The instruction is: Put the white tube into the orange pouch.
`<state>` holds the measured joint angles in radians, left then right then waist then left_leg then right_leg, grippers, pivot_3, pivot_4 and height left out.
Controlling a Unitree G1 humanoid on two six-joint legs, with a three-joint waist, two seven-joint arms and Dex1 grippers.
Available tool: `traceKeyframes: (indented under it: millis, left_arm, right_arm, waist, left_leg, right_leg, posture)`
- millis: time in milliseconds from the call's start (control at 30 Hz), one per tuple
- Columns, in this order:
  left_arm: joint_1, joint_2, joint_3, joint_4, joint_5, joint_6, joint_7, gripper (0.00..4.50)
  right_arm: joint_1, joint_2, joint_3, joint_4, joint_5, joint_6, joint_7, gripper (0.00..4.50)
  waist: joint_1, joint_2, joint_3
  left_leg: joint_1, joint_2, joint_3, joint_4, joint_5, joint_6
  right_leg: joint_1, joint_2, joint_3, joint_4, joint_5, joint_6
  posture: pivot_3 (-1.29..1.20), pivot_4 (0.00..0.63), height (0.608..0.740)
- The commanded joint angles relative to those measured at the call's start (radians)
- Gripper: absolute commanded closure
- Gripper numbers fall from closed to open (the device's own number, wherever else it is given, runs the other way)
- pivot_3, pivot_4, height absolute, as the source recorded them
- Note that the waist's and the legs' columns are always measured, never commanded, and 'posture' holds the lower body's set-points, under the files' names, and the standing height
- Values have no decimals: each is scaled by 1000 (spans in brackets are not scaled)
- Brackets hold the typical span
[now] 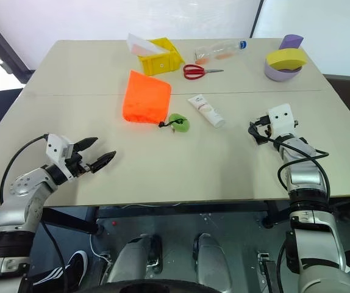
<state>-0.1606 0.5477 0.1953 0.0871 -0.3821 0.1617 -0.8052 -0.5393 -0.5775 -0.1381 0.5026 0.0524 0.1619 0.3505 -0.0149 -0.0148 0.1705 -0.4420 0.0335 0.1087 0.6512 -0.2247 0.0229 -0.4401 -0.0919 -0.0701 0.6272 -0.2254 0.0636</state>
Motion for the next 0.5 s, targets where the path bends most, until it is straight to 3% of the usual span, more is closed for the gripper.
traceKeyframes:
  millis: [33, 500]
  left_arm:
    - [-12, 0, 10, -4, 7, -38, 2, 0]
    - [-46, -3, 9, 41, 42, -113, 15, 0]
  right_arm:
    - [-1, -14, -16, -58, 0, -14, 1, 36]
    - [-3, -9, -6, -69, 8, -18, 41, 36]
  waist:
    - [0, 0, 0]
    - [0, 0, 0]
  left_leg:
    - [0, 0, 0, 0, 0, 0]
    - [0, 0, 0, 1, 0, 0]
  right_leg:
    - [0, 0, 0, 0, 0, 0]
    - [0, 0, 0, 1, 0, 0]
  posture:
    - [0, 150, 740]
    - [0, 150, 740]
